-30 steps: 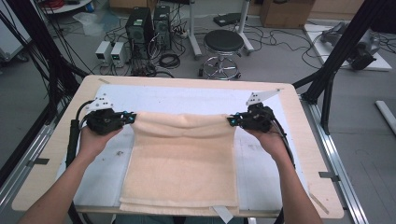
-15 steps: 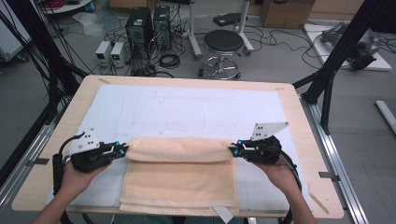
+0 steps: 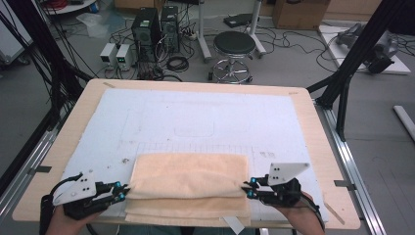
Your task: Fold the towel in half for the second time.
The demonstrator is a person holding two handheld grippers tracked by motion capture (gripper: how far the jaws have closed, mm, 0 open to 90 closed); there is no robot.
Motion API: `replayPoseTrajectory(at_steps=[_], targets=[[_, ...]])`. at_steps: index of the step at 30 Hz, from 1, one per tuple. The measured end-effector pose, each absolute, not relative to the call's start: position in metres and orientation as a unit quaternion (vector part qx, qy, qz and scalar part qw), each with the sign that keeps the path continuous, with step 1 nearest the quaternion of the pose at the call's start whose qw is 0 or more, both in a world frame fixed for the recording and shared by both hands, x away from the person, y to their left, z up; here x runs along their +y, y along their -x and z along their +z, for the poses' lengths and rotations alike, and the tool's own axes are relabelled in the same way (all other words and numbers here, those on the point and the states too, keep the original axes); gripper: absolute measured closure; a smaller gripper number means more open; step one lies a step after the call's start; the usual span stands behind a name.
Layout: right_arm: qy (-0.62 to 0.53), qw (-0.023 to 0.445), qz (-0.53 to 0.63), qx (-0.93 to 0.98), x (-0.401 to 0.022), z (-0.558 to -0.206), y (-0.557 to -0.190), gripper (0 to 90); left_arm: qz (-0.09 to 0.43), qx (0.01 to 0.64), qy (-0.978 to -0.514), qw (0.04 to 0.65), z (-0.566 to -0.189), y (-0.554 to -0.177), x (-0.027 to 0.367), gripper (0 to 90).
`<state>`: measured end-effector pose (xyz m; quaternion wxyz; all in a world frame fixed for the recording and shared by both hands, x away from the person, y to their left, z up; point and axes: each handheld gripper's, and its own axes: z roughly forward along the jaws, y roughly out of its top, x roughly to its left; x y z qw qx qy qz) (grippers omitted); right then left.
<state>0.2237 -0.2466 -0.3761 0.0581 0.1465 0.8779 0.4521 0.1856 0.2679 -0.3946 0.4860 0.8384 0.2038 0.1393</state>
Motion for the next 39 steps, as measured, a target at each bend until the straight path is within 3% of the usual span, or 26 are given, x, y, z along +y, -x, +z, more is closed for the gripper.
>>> replayPoseTrajectory(at_steps=[6, 14, 20, 24, 28, 31, 34, 36, 39], targets=[[-0.151, 0.051, 0.463, 0.872, -0.256, -0.376, -0.224, 68.0, 0.137, 0.205, -0.836, 0.49, -0.391, -0.184, 0.277, 71.2], [-0.196, 0.09, 0.426, 0.878, -0.242, -0.38, -0.273, 55.1, 0.153, 0.242, -0.832, 0.475, -0.397, -0.243, 0.262, 62.8], [-0.245, 0.105, 0.404, 0.875, -0.239, -0.391, -0.318, 46.3, 0.162, 0.291, -0.828, 0.452, -0.405, -0.294, 0.253, 50.6], [-0.275, 0.085, 0.389, 0.875, -0.24, -0.406, -0.338, 41.5, 0.147, 0.312, -0.827, 0.444, -0.416, -0.321, 0.247, 41.4], [-0.28, 0.052, 0.374, 0.882, -0.239, -0.419, -0.351, 39.6, 0.118, 0.327, -0.838, 0.421, -0.43, -0.334, 0.245, 39.1], [-0.281, 0.025, 0.369, 0.886, -0.237, -0.426, -0.355, 43.2, 0.08, 0.332, -0.844, 0.415, -0.437, -0.339, 0.243, 43.4], [-0.27, -0.021, 0.375, 0.887, -0.235, -0.43, -0.356, 60.1, 0.051, 0.326, -0.844, 0.423, -0.438, -0.339, 0.243, 62.4], [-0.255, -0.051, 0.38, 0.888, -0.233, -0.432, -0.356, 77.4, 0.045, 0.321, -0.847, 0.422, -0.437, -0.338, 0.242, 77.9], [-0.24, -0.043, 0.38, 0.892, -0.231, -0.425, -0.356, 82.1, 0.061, 0.336, -0.837, 0.427, -0.433, -0.338, 0.242, 83.1]])
